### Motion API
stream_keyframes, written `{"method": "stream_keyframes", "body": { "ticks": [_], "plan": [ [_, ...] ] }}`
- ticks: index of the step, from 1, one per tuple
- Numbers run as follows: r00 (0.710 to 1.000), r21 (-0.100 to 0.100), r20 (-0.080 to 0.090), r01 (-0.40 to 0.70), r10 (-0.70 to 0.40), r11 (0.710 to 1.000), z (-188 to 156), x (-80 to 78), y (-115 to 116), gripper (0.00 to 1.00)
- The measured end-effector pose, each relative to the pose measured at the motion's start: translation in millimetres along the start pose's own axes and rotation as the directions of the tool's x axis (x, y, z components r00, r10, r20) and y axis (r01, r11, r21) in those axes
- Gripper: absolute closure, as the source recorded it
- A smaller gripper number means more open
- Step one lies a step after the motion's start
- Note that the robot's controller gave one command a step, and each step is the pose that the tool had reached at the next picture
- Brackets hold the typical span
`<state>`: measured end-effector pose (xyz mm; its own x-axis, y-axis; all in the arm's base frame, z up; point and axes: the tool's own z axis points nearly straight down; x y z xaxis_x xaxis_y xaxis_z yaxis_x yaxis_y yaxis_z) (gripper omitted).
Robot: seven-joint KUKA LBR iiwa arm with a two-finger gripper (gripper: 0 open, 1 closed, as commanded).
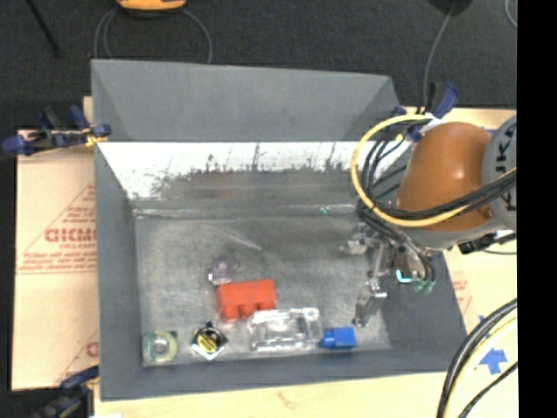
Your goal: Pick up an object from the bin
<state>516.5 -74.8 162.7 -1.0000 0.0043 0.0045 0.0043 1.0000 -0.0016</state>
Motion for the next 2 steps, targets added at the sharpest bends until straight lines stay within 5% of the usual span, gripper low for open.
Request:
{"method": "stream_keyframes", "body": {
  "ticks": [1, 2],
  "plan": [
    [0.989, 0.004, 0.018, 0.145, -0.145, 0.989, 84.3, 35.5, -24.9, 0.0],
    [0.929, 0.006, 0.01, 0.37, -0.37, 0.929, 32.0, 7.4, -70.1, 0.0]
  ]
}}
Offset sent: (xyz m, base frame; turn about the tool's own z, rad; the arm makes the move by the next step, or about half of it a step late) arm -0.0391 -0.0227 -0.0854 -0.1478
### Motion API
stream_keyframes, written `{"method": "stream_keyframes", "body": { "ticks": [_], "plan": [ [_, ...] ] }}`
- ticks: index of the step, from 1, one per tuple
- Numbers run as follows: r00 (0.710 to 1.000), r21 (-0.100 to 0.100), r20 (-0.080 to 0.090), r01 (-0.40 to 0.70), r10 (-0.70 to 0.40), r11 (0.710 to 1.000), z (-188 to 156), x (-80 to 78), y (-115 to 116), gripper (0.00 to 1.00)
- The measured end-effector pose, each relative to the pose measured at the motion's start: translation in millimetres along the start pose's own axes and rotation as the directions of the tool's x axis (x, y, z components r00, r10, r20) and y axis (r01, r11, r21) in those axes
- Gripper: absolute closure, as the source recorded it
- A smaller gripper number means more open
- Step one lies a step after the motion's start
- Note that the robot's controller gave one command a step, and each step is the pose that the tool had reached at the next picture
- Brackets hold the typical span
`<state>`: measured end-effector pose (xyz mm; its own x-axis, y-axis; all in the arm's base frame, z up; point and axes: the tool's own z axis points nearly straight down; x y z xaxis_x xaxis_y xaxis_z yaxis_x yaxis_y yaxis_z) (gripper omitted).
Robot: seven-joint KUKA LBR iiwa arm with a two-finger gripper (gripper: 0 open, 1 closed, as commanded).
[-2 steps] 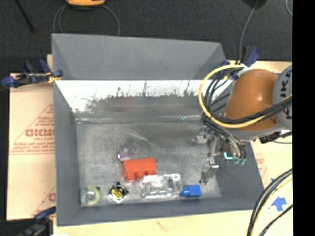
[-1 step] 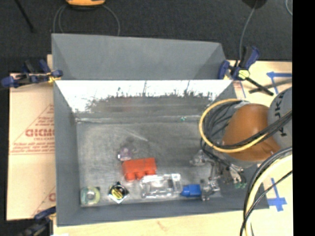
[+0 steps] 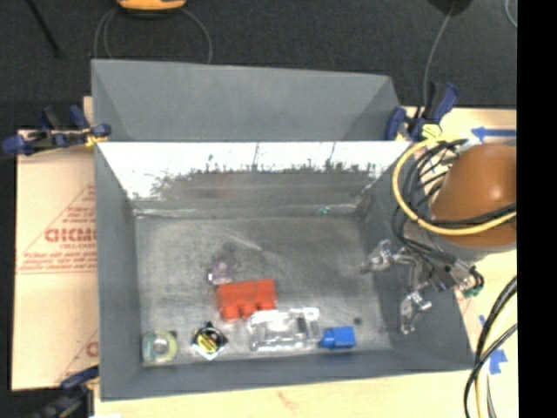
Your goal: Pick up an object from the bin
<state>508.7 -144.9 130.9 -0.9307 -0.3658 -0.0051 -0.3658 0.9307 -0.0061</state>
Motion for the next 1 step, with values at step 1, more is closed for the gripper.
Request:
{"method": "stream_keyframes", "body": {
  "ticks": [1],
  "plan": [
    [0.979, -0.006, -0.006, -0.203, 0.203, 0.979, 1.1, 18.4, 54.4, 0.0]
  ]
}}
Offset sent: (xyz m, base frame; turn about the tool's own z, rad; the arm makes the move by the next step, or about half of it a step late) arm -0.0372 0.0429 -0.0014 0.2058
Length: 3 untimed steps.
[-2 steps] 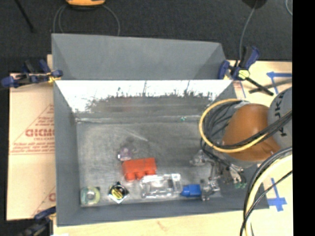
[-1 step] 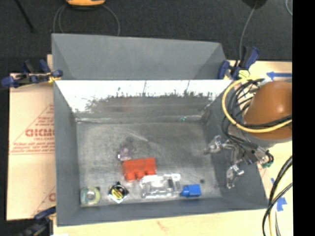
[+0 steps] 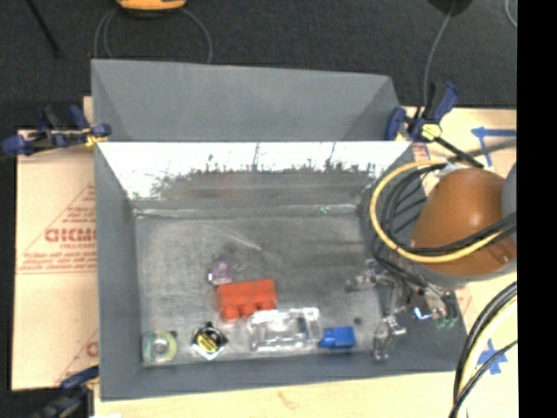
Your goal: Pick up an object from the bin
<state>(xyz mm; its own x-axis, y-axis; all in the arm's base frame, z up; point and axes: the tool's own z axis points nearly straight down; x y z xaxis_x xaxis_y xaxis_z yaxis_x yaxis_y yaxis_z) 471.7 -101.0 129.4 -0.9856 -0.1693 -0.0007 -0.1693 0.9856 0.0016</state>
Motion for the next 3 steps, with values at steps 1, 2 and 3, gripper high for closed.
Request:
{"method": "stream_keyframes", "body": {
  "ticks": [1, 2, 3],
  "plan": [
    [0.999, 0.008, 0.021, 0.043, -0.044, 0.999, 53.6, -10.3, 15.3, 0.0],
    [0.999, 0.009, 0.022, 0.045, -0.045, 0.999, 54.3, -9.4, 14.8, 1.0],
    [0.976, 0.015, 0.013, 0.216, -0.216, 0.976, 55.1, -20.1, 48.0, 1.0]
  ]
}}
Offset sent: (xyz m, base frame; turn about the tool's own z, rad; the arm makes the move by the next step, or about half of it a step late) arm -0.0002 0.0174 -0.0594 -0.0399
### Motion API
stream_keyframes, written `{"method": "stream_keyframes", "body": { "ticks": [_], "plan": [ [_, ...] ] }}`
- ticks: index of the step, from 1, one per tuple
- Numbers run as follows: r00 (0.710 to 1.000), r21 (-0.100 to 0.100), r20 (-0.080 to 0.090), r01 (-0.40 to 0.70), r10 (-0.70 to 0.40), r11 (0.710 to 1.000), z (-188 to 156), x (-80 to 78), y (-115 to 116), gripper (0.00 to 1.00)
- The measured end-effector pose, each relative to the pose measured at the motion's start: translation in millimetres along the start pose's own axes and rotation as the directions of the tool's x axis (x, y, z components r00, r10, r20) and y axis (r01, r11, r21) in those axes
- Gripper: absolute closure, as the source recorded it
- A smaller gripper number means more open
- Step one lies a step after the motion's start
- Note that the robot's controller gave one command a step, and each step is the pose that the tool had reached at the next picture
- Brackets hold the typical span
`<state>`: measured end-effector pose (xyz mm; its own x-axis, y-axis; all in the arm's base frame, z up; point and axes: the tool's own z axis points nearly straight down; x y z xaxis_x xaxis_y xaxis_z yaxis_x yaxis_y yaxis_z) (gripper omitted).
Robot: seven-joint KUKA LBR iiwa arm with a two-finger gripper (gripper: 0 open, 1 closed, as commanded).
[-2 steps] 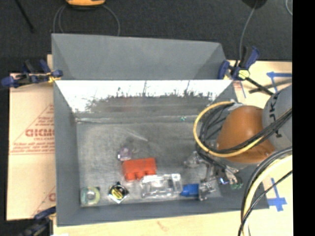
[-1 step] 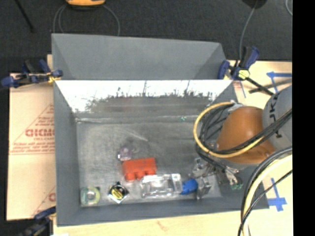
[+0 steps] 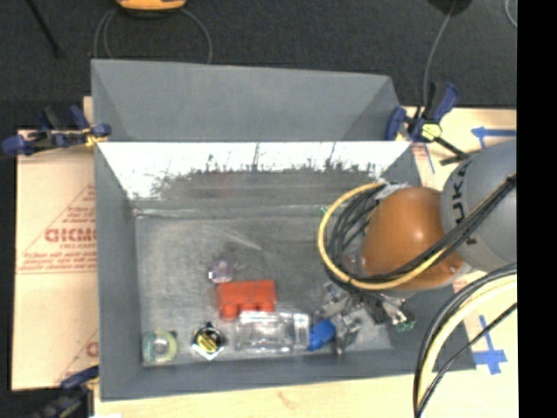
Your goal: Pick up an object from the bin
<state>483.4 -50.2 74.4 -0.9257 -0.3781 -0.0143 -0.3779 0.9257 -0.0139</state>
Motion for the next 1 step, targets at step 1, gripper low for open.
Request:
{"method": "stream_keyframes", "body": {
  "ticks": [1],
  "plan": [
    [0.95, -0.009, -0.003, 0.313, -0.313, 0.95, -172.0, -18.9, -35.3, 1.0]
  ]
}}
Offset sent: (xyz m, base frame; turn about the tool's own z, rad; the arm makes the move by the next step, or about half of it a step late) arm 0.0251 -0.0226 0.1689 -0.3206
